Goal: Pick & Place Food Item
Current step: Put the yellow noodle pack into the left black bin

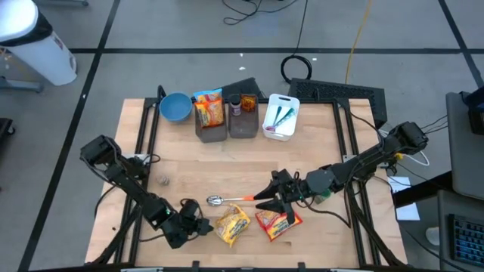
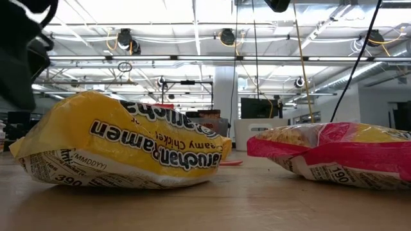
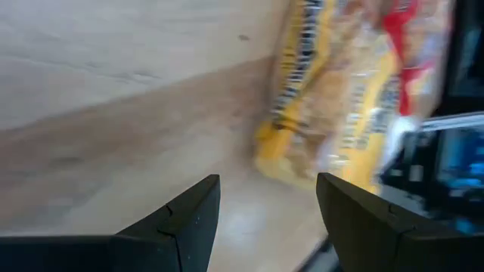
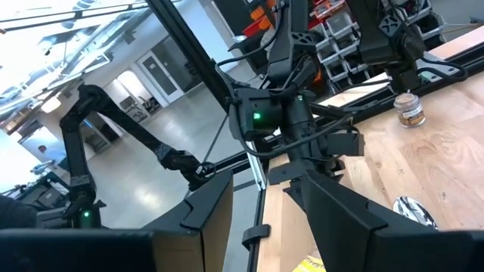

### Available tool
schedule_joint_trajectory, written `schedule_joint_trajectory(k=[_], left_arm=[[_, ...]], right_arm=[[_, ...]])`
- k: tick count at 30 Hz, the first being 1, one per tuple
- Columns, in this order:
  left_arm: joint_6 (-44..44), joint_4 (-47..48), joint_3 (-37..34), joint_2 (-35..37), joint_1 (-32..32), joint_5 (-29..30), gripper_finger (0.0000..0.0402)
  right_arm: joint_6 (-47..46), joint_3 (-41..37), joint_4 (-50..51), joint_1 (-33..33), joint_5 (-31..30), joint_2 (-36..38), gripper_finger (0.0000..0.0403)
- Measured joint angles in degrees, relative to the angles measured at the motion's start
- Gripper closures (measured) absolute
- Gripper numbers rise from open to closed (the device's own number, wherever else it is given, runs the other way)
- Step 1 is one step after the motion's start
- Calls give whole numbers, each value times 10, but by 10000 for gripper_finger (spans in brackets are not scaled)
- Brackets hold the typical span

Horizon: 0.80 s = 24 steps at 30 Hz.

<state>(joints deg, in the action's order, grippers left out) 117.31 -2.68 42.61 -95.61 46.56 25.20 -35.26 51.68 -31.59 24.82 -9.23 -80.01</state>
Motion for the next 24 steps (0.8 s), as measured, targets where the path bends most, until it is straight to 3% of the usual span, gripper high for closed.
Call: schedule_joint_trajectory(k=[6, 16, 24], left_arm=[[-19, 9, 0, -2, -19, -28, 172], [-32, -96, 0, -60, -31, -49, 172], [-34, -99, 1, -63, -33, -51, 175]], right_arm=[[3, 0, 1, -6, 1, 0, 248], [4, 0, 4, -12, 3, 0, 248], [6, 0, 10, -12, 3, 0, 248]])
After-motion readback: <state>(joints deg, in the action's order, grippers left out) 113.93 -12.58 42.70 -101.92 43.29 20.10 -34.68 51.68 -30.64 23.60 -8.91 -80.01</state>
